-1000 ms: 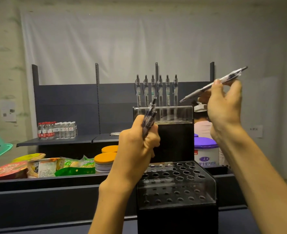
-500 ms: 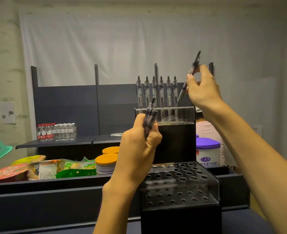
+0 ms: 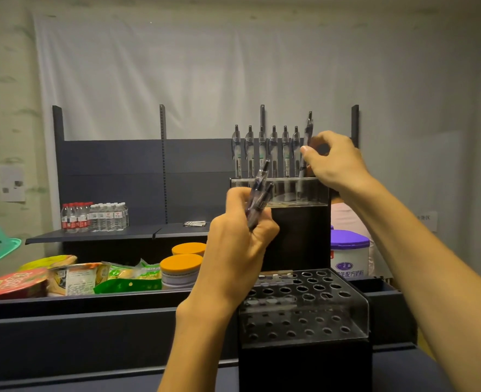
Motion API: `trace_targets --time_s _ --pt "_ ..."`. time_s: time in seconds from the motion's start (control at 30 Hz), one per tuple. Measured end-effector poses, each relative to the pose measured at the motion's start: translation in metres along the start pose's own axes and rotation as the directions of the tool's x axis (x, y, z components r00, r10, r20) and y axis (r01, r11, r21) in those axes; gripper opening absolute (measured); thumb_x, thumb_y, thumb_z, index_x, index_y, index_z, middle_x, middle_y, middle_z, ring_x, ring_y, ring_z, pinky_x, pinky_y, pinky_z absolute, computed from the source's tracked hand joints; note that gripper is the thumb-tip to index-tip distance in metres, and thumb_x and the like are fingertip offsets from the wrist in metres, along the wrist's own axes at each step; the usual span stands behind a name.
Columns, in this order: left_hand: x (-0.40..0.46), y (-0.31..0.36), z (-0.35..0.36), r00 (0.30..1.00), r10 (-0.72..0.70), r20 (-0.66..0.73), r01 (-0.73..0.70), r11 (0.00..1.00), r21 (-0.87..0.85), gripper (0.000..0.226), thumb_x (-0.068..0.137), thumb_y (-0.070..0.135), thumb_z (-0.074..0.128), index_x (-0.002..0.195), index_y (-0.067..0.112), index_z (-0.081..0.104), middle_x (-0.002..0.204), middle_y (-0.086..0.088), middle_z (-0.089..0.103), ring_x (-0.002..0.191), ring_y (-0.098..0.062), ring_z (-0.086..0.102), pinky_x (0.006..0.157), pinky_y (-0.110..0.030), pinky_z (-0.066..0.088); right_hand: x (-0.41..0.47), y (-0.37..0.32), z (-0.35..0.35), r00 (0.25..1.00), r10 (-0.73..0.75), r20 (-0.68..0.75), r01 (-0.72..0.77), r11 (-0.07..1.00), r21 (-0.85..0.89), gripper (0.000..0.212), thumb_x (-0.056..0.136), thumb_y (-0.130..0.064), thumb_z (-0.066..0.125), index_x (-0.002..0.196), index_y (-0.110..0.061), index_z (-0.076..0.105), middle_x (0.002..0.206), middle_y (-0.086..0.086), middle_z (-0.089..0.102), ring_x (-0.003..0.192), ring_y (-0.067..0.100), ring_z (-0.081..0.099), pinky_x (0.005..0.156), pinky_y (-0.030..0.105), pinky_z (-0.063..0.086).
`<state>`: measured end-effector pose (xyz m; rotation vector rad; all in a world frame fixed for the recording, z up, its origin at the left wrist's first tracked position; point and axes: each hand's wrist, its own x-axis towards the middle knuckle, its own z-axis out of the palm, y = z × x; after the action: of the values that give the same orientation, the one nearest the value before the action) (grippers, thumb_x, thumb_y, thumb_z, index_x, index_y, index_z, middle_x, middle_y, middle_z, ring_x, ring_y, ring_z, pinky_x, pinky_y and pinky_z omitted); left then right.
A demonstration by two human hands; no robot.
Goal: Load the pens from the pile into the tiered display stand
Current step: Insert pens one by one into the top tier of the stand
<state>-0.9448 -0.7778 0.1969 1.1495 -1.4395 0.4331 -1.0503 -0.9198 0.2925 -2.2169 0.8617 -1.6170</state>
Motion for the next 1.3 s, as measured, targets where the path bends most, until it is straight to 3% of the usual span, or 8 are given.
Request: trace_targets --time_s 0.1,0.43,0.67,0.77,0.87,1.0,1.13,1.3 --pt "-0.001 0.001 -0.001 0.998 -0.057 -0.011 0.057 0.996 -0.065 0.025 0.092 0.014 0.052 0.093 0.030 0.032 0.065 0.007 0.050 0.053 -0.003 0.050 0.048 -0.013 0.038 0.000 0.001 0.001 1.000 0.000 -0.029 0.000 1.000 -0.018 0.030 0.095 -0.033 0.058 0.116 -0.012 0.062 0.114 0.008 0.063 0.097 0.019 0.054 0.085 0.036 0.048" --pt "0.000 0.003 0.001 0.998 -0.042 -0.037 0.042 0.999 -0.003 0.023 0.091 0.014 0.056 0.086 0.030 0.039 0.071 0.011 0.050 0.061 0.003 0.051 0.052 -0.008 0.037 0.002 -0.006 -0.003 0.999 0.030 0.019 -0.028 0.991 -0.128 0.026 0.093 -0.033 0.063 0.105 -0.012 0.070 0.110 0.011 0.066 0.095 0.023 0.054 0.089 0.040 0.048" --pt "0.000 0.001 -0.001 0.991 -0.005 -0.134 0.007 1.000 0.011 0.013 0.095 0.021 0.054 0.086 0.023 0.045 0.067 -0.002 0.053 0.054 -0.018 0.053 0.048 -0.033 0.047 0.004 -0.004 -0.002 0.996 0.076 0.052 -0.065 0.978 -0.198 0.020 0.087 -0.027 0.069 0.097 -0.010 0.071 0.098 0.010 0.068 0.089 0.024 0.059 0.078 0.038 0.052" --pt "0.000 0.004 -0.002 0.988 -0.017 -0.155 0.017 1.000 0.001 0.011 0.094 0.019 0.058 0.087 0.016 0.050 0.071 -0.008 0.057 0.049 -0.017 0.057 0.041 -0.030 0.049 0.003 -0.004 -0.002 0.994 0.082 0.066 -0.070 0.983 -0.169 0.023 0.089 -0.026 0.067 0.098 -0.006 0.072 0.097 0.011 0.068 0.085 0.021 0.057 0.070 0.033 0.047" --pt "-0.001 0.006 -0.001 0.986 -0.037 -0.162 0.030 0.999 -0.044 0.012 0.091 0.017 0.062 0.089 0.009 0.053 0.069 -0.009 0.058 0.044 -0.013 0.059 0.036 -0.028 0.049 -0.006 -0.005 -0.002 0.999 0.010 -0.043 -0.019 0.979 -0.202 0.029 0.090 -0.031 0.064 0.100 -0.005 0.070 0.099 0.012 0.069 0.089 0.025 0.060 0.074 0.035 0.048" --pt "-0.001 0.004 0.000 0.983 -0.032 -0.182 0.023 0.998 -0.050 0.014 0.087 0.017 0.068 0.087 0.007 0.058 0.071 -0.006 0.061 0.047 -0.013 0.062 0.039 -0.025 0.052 -0.042 -0.004 0.008 0.904 -0.316 -0.289 0.241 0.933 -0.269 0.020 0.092 -0.027 0.058 0.093 -0.011 0.070 0.093 0.011 0.068 0.093 0.030 0.057 0.079 0.040 0.048" --pt "-0.002 0.002 0.000 0.979 -0.014 -0.202 0.005 0.999 -0.048 0.014 0.086 0.018 0.069 0.088 0.007 0.061 0.073 -0.006 0.063 0.053 -0.013 0.064 0.042 -0.024 0.053 -0.077 -0.007 0.009 0.896 -0.358 -0.263 0.347 0.934 -0.088 0.025 0.091 -0.034 0.058 0.081 -0.017 0.072 0.080 0.001 0.065 0.083 0.021 0.056 0.070 0.034 0.045" --pt "-0.001 0.004 0.002 0.976 0.086 -0.201 -0.091 0.996 -0.018 0.013 0.087 0.017 0.069 0.091 0.005 0.064 0.072 -0.003 0.064 0.054 -0.010 0.064 0.043 -0.021 0.052 -0.090 -0.022 -0.005 0.980 -0.147 0.137 0.096 0.941 0.325 0.026 0.088 -0.043 0.061 0.080 -0.023 0.076 0.074 -0.011 0.072 0.077 0.000 0.066 0.066 0.014 0.049"
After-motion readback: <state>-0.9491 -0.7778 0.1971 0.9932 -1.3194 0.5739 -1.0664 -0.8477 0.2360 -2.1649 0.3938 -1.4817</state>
